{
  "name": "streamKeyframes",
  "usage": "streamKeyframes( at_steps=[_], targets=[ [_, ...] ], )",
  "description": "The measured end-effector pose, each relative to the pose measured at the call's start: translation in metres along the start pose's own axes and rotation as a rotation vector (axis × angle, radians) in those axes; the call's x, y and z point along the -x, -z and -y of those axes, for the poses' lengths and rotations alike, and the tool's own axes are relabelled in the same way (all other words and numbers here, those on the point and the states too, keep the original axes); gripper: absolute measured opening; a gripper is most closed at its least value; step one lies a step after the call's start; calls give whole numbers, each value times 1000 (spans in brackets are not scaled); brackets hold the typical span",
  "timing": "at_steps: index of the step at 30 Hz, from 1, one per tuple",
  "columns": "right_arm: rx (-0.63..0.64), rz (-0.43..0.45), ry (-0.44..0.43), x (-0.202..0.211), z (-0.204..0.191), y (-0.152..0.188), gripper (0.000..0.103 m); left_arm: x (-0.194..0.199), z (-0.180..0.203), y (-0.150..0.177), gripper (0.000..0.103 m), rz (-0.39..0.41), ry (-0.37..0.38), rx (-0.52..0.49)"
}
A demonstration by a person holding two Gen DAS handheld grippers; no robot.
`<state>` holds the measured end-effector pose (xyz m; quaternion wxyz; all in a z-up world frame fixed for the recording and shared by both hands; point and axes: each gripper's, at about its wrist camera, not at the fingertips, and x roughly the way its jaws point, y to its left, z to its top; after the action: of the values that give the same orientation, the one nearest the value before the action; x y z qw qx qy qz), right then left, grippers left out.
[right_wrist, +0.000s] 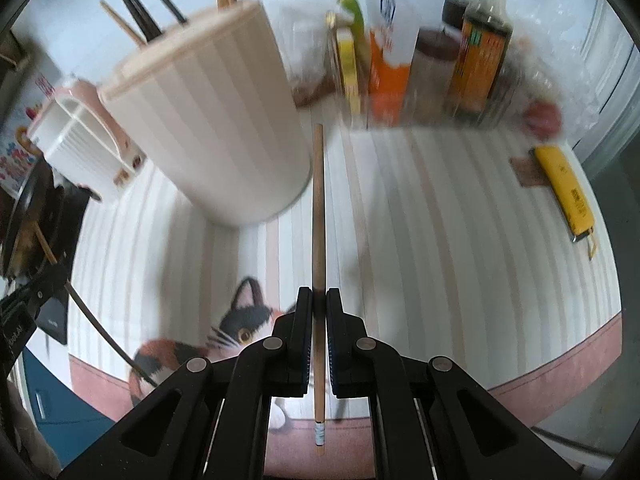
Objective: Organize utensils
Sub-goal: 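Lift both light chopsticks upright and carry them over the beige holder, then insert both light chopsticks into the beige holder and open both tools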
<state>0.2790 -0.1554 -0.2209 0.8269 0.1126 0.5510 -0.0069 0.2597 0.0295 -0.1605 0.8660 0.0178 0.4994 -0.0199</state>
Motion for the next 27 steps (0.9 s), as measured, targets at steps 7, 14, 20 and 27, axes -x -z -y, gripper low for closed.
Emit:
streamKeyframes(
  at_steps=[7,14,20,27],
  targets=[
    [-36,88,-32,18,0,-17,7,16,-6,-20,4,69,-19,21],
    [-23,167,-70,41,-12,-34,7,40,-7,-44,4,149,-18,33],
    [-16,226,-113,62,-21,-52,7,75,-10,-68,4,218,6,56],
    [-16,309,-222,107,-31,-97,7,126,-5,-108,4,300,92,79]
  ],
)
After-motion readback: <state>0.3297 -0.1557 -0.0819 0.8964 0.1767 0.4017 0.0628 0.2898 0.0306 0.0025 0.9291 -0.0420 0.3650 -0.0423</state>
